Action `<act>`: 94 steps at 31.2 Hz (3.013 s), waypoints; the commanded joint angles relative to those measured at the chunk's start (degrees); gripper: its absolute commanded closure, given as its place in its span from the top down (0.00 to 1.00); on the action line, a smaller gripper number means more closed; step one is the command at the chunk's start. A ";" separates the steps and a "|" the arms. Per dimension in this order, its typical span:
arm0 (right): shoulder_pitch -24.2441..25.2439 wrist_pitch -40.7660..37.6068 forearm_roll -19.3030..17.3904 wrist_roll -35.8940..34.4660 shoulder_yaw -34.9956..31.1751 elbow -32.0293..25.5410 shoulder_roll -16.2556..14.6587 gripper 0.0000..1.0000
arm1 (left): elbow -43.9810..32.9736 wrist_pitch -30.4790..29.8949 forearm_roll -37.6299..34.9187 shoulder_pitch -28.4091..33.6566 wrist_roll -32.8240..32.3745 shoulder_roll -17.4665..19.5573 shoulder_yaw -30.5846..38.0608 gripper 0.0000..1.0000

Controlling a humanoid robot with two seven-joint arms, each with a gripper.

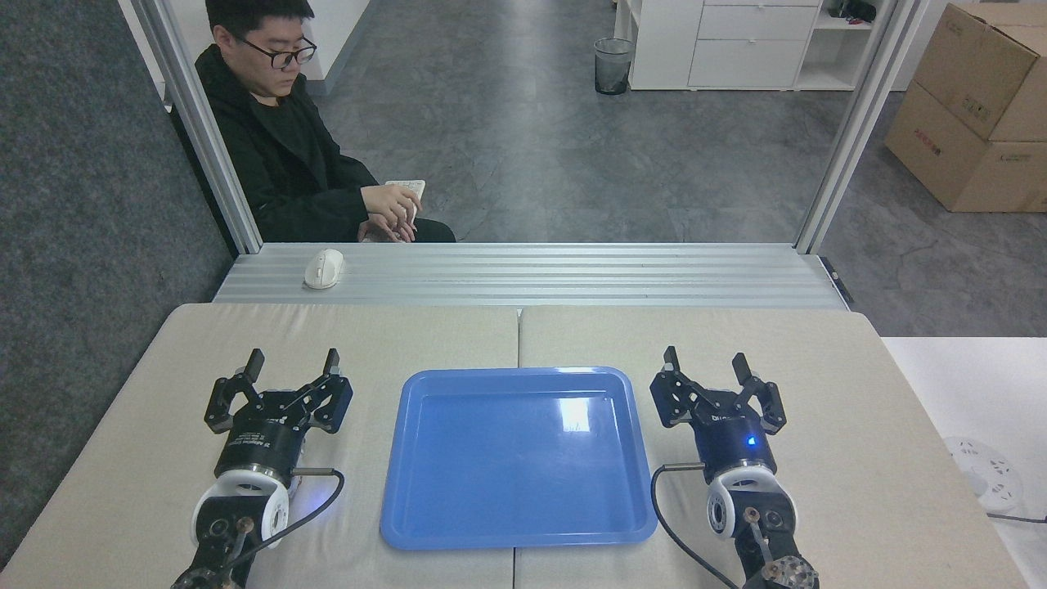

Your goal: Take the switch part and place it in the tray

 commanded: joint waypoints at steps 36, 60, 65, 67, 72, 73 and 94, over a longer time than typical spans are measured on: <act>0.00 -0.03 0.00 -0.01 -1.85 0.00 0.10 1.00 | 1.01 0.41 -0.41 1.42 -0.08 -1.81 -0.53 0.99; 0.00 -0.03 0.00 -0.01 -1.93 0.00 0.10 1.00 | 1.10 0.41 -0.24 1.42 0.01 -1.90 -0.44 0.99; 0.00 -0.03 0.00 -0.01 -1.93 0.00 0.10 1.00 | 1.19 0.41 -0.24 1.42 0.01 -1.90 -0.44 0.99; 0.00 -0.03 0.00 -0.01 -1.93 0.00 0.10 1.00 | 1.19 0.41 -0.24 1.51 0.01 -1.90 -0.44 0.99; 0.00 -0.03 0.00 -0.01 -1.93 0.00 0.10 1.00 | 1.19 0.41 -0.24 1.42 0.10 -1.90 -0.44 0.99; 0.00 -0.03 0.00 -0.01 -1.93 0.00 0.10 1.00 | 1.19 0.41 -0.24 1.42 0.10 -1.90 -0.44 0.99; 0.00 -0.03 0.00 -0.01 -1.93 0.00 0.10 1.00 | 1.63 0.15 0.02 1.60 0.54 -1.81 -0.18 0.99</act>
